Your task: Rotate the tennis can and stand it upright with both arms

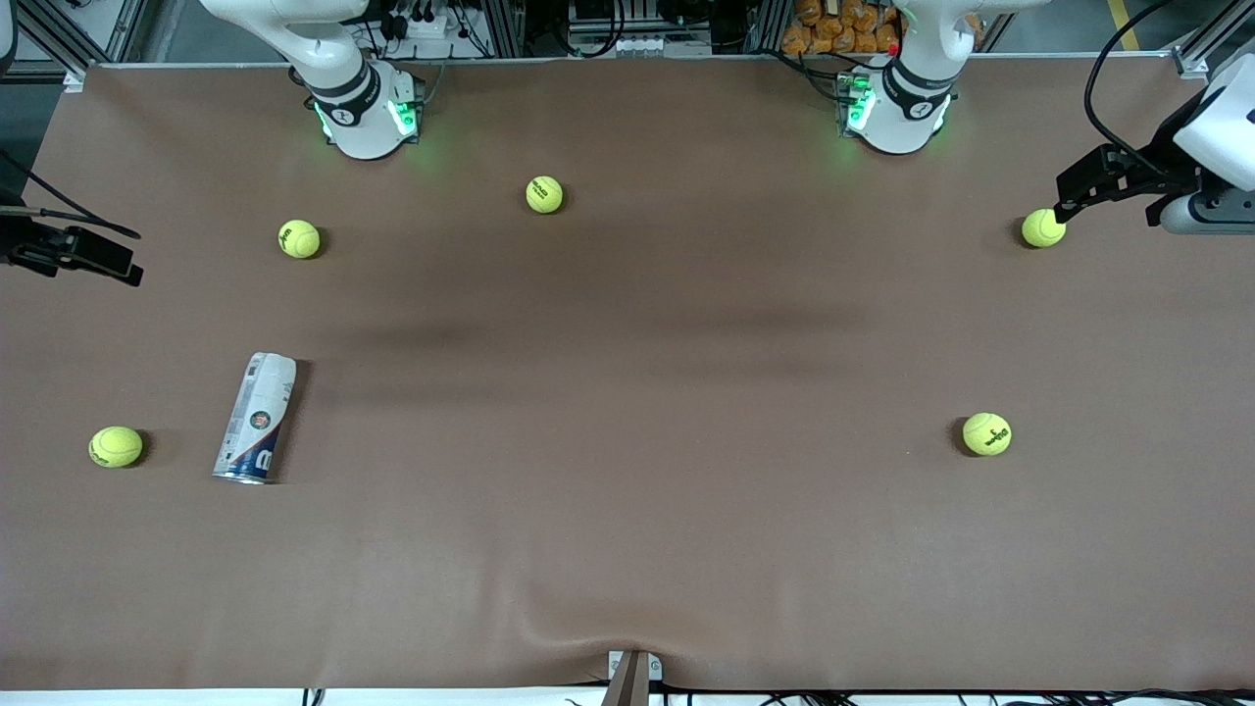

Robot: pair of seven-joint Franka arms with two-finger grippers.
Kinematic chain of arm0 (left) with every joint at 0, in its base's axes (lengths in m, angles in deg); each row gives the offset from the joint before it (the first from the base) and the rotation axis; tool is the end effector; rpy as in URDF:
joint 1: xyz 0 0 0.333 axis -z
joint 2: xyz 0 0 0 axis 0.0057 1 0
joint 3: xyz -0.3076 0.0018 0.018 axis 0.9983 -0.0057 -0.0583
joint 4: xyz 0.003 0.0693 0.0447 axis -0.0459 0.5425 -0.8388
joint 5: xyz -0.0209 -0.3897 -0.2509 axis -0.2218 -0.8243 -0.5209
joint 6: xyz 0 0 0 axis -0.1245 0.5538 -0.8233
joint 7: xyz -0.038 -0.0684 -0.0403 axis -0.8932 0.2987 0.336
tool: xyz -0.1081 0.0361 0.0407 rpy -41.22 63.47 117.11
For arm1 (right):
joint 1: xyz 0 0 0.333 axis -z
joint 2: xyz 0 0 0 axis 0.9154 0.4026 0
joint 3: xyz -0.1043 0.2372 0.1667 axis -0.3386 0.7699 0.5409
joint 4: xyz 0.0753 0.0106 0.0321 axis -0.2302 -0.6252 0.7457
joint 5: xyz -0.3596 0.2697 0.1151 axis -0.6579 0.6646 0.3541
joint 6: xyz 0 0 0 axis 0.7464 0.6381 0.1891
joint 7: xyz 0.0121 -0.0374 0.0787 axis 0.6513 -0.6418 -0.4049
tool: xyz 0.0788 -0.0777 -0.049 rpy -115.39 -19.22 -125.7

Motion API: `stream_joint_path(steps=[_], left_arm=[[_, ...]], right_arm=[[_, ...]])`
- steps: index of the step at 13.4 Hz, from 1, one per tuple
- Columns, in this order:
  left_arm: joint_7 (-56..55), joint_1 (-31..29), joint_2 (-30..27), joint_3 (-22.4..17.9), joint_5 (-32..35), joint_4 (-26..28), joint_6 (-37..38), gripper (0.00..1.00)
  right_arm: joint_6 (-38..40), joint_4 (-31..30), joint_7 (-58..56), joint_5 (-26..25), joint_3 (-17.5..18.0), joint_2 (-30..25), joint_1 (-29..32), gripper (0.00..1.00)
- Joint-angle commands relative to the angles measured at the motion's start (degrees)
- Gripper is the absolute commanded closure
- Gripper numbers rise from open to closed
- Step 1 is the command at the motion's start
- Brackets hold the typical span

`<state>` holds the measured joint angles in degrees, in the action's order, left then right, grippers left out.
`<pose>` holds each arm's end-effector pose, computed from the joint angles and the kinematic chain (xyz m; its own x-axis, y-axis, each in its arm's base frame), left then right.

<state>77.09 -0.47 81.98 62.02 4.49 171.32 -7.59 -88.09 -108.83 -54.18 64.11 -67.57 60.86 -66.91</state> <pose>0.5896 -0.0508 0.6250 0.9978 -0.0458 -0.0469 -0.0462 -0.9989 -0.0061 0.6331 -0.0488 0.5872 0.9876 -0.1268 -0.0928 -0.1257 -0.9919 0.0177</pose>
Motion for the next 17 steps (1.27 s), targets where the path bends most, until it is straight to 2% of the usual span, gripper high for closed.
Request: stream_joint_path(steps=[1, 4, 17], left_arm=[[0.75, -0.39, -0.33, 0.16, -0.03, -0.04, 0.76, 0.0], [0.66, -0.39, -1.03, 0.24, 0.06, 1.27, 0.85, 0.0], [0.13, -0.39, -1.65, 0.68, -0.03, 0.67, 0.67, 0.0]], right_arm=[[0.15, -0.53, 0.73, -1.14, 0.2, -0.53, -0.32, 0.0], [-0.02, -0.53, 0.73, -1.14, 0.2, -0.44, -0.41, 0.0], [-0.55, -0.71, 0.64, -1.14, 0.2, 0.26, -0.23, 0.0]])
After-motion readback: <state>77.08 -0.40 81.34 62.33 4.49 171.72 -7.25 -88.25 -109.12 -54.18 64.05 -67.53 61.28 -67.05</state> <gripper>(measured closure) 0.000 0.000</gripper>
